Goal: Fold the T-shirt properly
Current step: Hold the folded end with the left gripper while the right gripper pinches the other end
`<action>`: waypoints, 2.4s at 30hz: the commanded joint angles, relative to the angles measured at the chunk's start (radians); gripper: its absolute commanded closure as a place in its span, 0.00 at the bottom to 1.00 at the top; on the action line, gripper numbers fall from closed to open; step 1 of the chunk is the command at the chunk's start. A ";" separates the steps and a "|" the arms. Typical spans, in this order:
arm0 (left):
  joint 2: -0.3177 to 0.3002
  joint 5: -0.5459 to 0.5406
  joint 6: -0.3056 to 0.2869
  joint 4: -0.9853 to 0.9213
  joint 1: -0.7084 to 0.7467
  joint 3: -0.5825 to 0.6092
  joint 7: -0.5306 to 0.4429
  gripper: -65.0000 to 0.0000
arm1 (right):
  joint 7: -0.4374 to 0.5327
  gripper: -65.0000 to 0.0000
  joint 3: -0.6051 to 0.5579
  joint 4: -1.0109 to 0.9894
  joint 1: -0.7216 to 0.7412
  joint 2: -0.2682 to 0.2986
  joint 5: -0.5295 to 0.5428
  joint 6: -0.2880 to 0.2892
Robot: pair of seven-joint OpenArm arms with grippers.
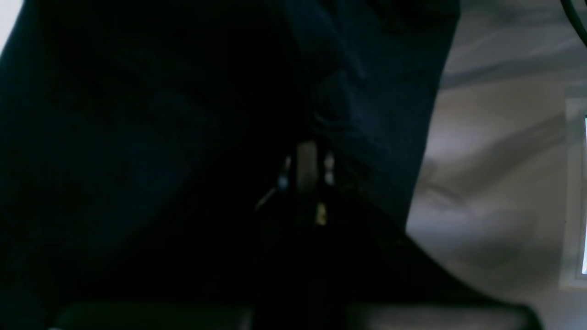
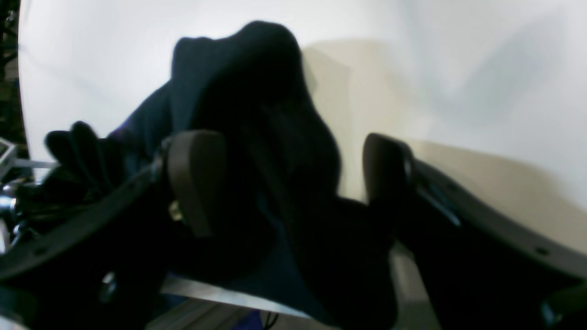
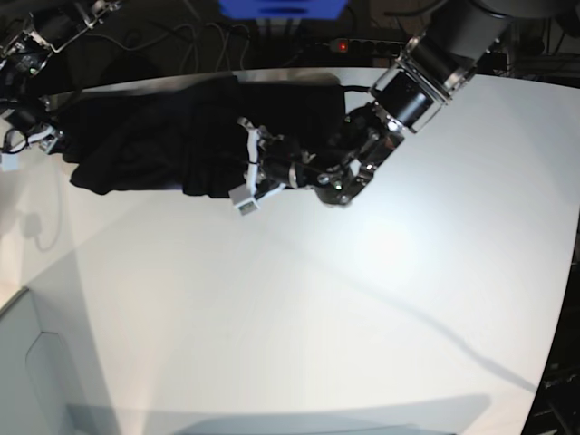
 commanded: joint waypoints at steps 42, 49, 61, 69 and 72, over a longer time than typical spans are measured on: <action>-0.031 0.157 0.061 -0.021 -0.001 0.000 0.073 0.96 | 0.010 0.27 0.020 -0.130 -0.025 0.011 0.208 0.012; -0.031 0.157 0.061 -0.021 -0.001 0.000 0.073 0.96 | 0.010 0.30 -0.065 -0.130 -0.025 0.009 0.208 0.012; -0.032 0.157 0.061 -0.016 -0.001 0.000 0.046 0.96 | 0.010 0.81 -0.088 -0.134 -0.027 -0.011 0.207 0.012; -0.032 0.155 0.061 0.033 -0.005 -0.002 0.046 0.97 | 0.010 1.00 -0.089 -0.134 -0.022 -0.006 0.207 0.012; -0.049 0.155 0.061 0.099 -0.005 -0.002 0.046 0.97 | 0.010 1.00 -0.089 -0.131 -0.019 -0.005 0.207 0.012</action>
